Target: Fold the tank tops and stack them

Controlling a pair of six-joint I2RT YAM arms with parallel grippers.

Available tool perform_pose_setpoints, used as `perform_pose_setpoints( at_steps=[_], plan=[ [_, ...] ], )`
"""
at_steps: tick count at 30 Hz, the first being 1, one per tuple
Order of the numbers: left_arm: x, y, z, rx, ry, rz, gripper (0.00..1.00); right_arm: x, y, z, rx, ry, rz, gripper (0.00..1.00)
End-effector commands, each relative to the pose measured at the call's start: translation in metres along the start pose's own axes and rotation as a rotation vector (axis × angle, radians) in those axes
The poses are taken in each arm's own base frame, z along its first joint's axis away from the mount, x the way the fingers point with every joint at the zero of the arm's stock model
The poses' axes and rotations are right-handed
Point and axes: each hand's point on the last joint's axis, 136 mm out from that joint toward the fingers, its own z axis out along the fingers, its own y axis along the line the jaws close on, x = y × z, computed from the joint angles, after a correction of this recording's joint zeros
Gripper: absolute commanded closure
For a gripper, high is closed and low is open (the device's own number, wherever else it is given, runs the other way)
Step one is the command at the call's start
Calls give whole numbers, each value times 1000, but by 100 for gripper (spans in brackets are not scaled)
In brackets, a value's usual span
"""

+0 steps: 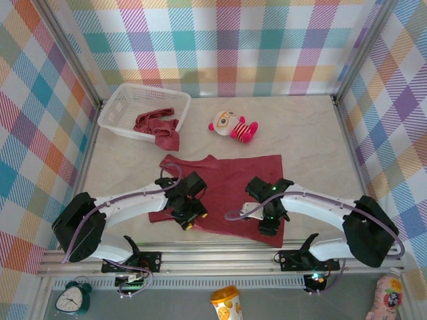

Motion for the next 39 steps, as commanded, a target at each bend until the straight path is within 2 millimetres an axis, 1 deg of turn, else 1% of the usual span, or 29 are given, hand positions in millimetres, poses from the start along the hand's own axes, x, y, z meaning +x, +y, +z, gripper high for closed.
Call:
perform_pose_setpoints(
  at_steps=[1, 5, 7, 10, 12, 16, 18, 21, 23, 26, 28, 29, 31, 33, 35, 39],
  plan=[
    [6, 3, 8, -11, 27, -7, 47, 11, -12, 7, 69, 75, 5, 46],
    [9, 0, 10, -1, 29, -1, 51, 20, -25, 16, 129, 144, 6, 46],
    [12, -4, 10, 8, 31, 3, 51, 26, -35, 16, 166, 173, 20, 47],
    [12, -5, 14, 7, 28, 8, 52, 35, -54, 9, 213, 192, 66, 47],
    [12, -8, 18, 15, 32, 7, 52, 35, -60, 5, 217, 193, 83, 47],
    [12, -16, 21, 21, 36, 25, 53, 35, -65, 7, 222, 212, 96, 47],
    [13, -18, 18, 21, 34, 29, 53, 35, -64, 3, 210, 215, 106, 47],
    [16, -15, 13, 16, 25, 25, 53, 36, -51, -13, 164, 178, 92, 47],
    [19, -11, 11, 13, 19, 20, 53, 46, -37, -23, 129, 173, 59, 47],
    [22, -10, 12, 24, 22, 3, 53, 61, -17, -30, 79, 168, 25, 46],
    [22, -13, 13, 37, 15, 2, 54, 61, 2, -32, 18, 131, 14, 47],
    [22, -16, 13, 41, 12, 1, 54, 60, 10, -31, -7, 117, 2, 47],
    [22, -18, 16, 39, 9, -3, 54, 60, 20, -26, -32, 111, -27, 47],
    [23, -18, 21, 36, 13, -5, 55, 54, 20, -20, -42, 103, -31, 47],
    [22, -17, 24, 30, 11, -11, 57, 52, 19, -13, -53, 131, -37, 47],
    [20, -17, 24, 33, -3, -21, 59, 49, 14, -1, -40, 159, -9, 48]
  ],
)
